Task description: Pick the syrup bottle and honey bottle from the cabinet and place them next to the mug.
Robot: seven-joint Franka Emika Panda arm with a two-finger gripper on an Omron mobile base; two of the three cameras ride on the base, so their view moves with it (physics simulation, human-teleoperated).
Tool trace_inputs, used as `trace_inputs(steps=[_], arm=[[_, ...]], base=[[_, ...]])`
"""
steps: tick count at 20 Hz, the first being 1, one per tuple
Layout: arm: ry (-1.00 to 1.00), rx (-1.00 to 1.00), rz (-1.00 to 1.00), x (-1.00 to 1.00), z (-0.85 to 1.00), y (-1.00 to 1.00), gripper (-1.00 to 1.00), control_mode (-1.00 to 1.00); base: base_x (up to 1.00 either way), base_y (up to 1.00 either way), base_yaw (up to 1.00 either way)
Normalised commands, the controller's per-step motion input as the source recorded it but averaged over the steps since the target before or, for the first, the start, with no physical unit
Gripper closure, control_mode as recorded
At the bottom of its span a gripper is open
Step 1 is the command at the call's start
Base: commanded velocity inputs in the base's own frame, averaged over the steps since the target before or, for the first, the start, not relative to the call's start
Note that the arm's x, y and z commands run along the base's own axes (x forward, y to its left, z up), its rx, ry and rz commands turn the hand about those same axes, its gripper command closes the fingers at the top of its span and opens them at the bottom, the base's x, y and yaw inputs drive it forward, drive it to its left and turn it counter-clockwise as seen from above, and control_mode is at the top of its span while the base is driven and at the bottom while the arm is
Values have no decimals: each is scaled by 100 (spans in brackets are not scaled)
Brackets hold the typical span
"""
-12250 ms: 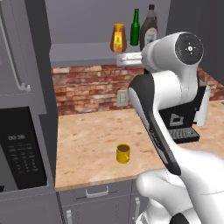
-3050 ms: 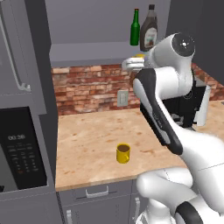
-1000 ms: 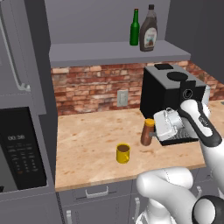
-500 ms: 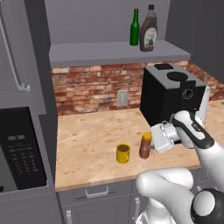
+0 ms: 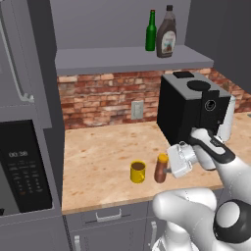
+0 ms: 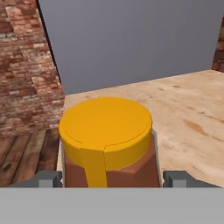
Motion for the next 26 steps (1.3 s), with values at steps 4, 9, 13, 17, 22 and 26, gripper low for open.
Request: trace_inputs(steps=[4,9,13,17,22,26], arm=[[0,0,0,29,0,0,100,-100],[0,0,0,33,0,-1,100,-100],[0,0,0,23,-2,0,100,-100],[0,0,0,3,-17,0,100,-100],[3,0,0,0,-29,0,100,-100],[1,0,0,0,-19,0,100,-100]], base=[[0,0,0],[0,0,0],[0,0,0],[0,0,0],[0,0,0],[0,0,0]])
